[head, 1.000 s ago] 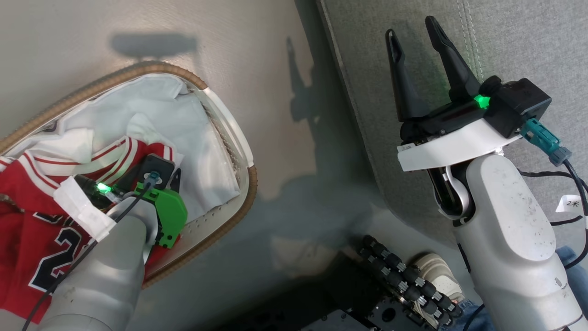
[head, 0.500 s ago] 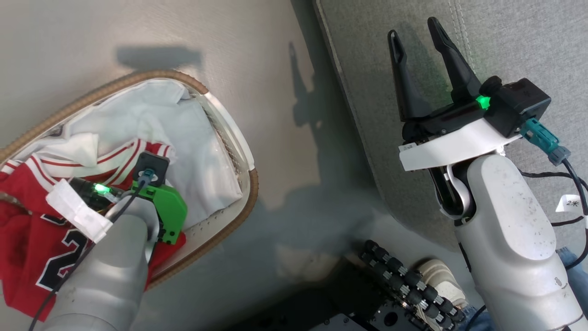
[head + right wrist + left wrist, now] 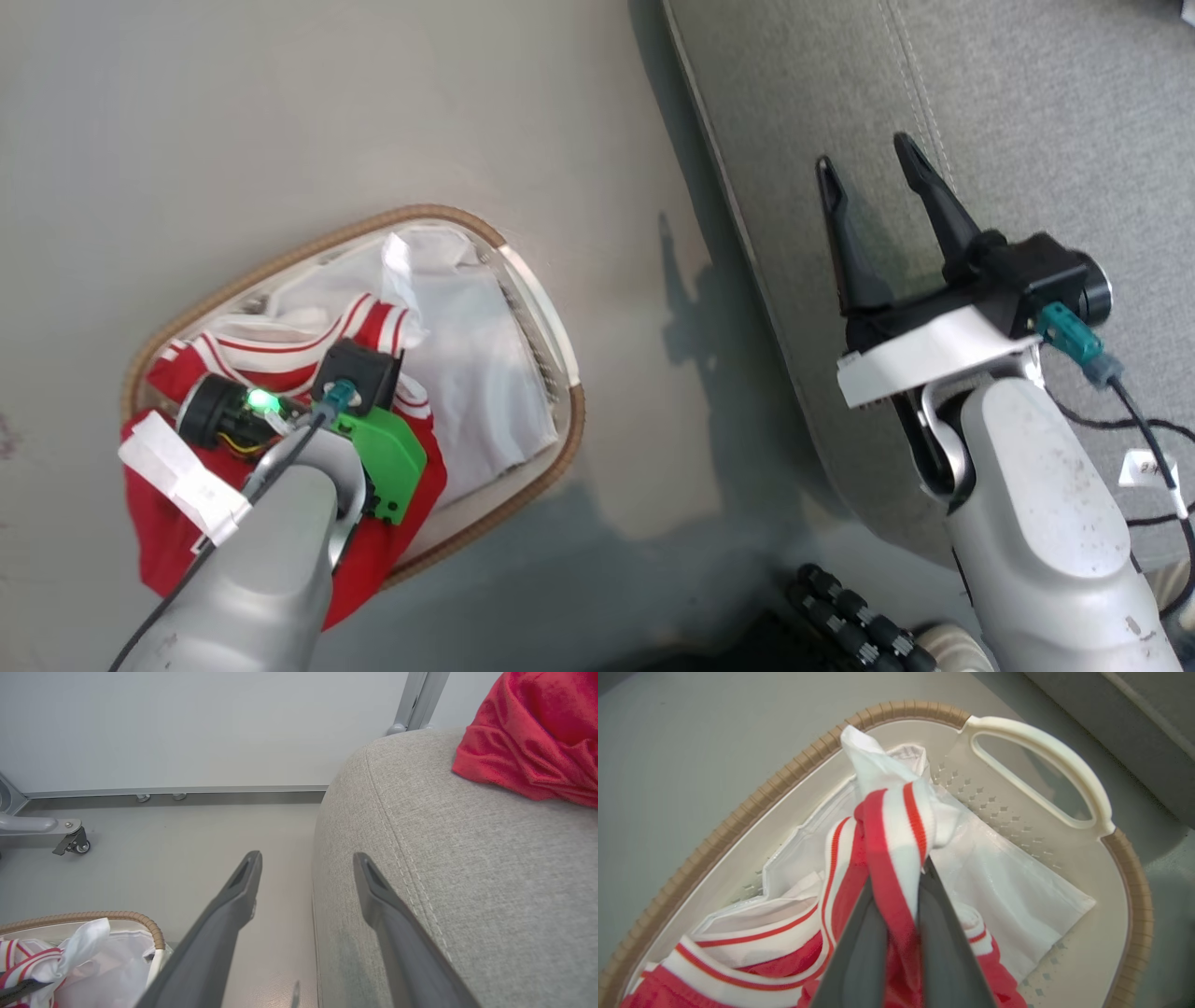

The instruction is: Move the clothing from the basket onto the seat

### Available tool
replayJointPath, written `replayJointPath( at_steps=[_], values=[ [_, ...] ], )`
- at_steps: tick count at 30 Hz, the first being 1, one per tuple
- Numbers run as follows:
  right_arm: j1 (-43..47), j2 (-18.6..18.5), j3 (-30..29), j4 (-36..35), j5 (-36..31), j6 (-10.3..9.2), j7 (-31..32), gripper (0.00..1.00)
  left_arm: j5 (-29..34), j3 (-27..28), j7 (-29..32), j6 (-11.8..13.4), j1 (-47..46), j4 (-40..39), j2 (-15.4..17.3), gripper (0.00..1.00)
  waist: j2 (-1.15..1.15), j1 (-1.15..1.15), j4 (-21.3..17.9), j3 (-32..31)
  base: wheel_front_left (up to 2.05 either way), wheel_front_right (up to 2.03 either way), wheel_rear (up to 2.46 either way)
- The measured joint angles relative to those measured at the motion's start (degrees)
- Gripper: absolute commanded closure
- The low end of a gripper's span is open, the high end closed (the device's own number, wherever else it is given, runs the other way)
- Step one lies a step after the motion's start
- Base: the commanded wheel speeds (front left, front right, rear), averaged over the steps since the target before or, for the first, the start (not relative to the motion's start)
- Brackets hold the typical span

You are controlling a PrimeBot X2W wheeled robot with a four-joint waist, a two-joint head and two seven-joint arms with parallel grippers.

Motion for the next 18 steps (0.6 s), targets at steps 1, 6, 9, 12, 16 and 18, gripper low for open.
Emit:
replayJointPath(
  at_steps=[1, 6, 9, 12, 16, 18],
  values=[
    [0.79, 0.01, -0.41, 0.26, -0.54, 0.0, 0.0, 0.0, 0.04, -0.42, -0.02, -0.05, 0.91, -1.34, 0.24, 1.0, 0.0, 0.0, 0.51, -1.12, 0.0, 0.0, 0.0],
    [4.77, 0.02, -1.83, 1.76, -2.72, 0.0, 0.0, 0.0, 0.38, -2.9, -0.03, -0.58, 3.55, -6.98, 1.0, 1.0, 0.0, 0.0, 3.0, -7.1, 0.0, 0.0, 0.0],
    [8.09, 0.01, -2.41, 2.96, -3.76, 0.0, 0.0, 0.0, -0.03, -5.84, -0.02, -0.78, 4.72, -10.56, 1.41, 1.0, 0.0, 0.0, 4.78, -12.11, 0.0, 0.0, 0.0],
    [10.91, 0.01, -2.11, 3.71, -4.21, 0.0, 0.0, 0.0, -1.55, -9.32, -0.02, -0.85, 4.88, -13.72, 2.35, 1.0, 0.0, -0.01, 6.14, -16.48, 0.0, 0.0, 0.0],
    [14.19, 0.0, -1.64, 4.79, -4.55, 0.0, 0.0, 0.0, -4.42, -12.7, -0.02, -0.86, 4.7, -17.49, 4.23, 1.0, 0.0, -0.01, 7.63, -22.13, 0.0, 0.0, 0.0],
    [15.69, 0.0, -1.23, 5.1, -4.61, 0.0, 0.0, 0.0, -5.48, -14.58, -0.02, -0.86, 4.04, -19.19, 5.12, 1.0, 0.0, -0.01, 8.31, -25.13, 0.0, 0.0, 0.0]
  ],
)
